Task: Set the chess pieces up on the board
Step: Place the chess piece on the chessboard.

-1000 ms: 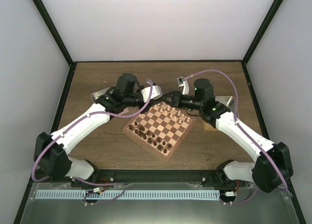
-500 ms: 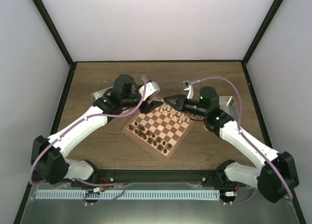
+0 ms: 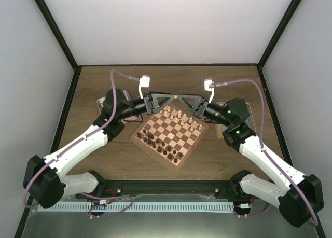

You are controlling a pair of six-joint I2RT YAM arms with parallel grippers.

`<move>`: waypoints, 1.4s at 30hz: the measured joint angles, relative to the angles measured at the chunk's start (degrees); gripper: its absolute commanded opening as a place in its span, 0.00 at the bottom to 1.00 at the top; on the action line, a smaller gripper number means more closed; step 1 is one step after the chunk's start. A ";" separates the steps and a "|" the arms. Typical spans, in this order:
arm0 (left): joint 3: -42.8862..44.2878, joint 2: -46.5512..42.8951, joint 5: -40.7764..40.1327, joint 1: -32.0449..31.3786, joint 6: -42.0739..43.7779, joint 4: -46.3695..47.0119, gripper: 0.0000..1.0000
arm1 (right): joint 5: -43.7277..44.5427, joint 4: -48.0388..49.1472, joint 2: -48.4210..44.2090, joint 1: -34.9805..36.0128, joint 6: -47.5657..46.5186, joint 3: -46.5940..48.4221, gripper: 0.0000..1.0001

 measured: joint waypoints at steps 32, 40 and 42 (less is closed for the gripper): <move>-2.58 3.15 1.64 -0.39 -40.13 16.22 0.14 | -3.69 7.54 3.10 0.22 -15.61 0.81 0.03; -2.58 3.98 1.79 -0.26 -40.41 17.35 0.04 | -4.22 8.46 3.48 0.22 -17.29 0.42 0.28; -2.58 4.00 1.79 -0.24 -40.09 17.25 0.04 | -3.89 7.65 3.30 0.22 -17.79 0.42 0.48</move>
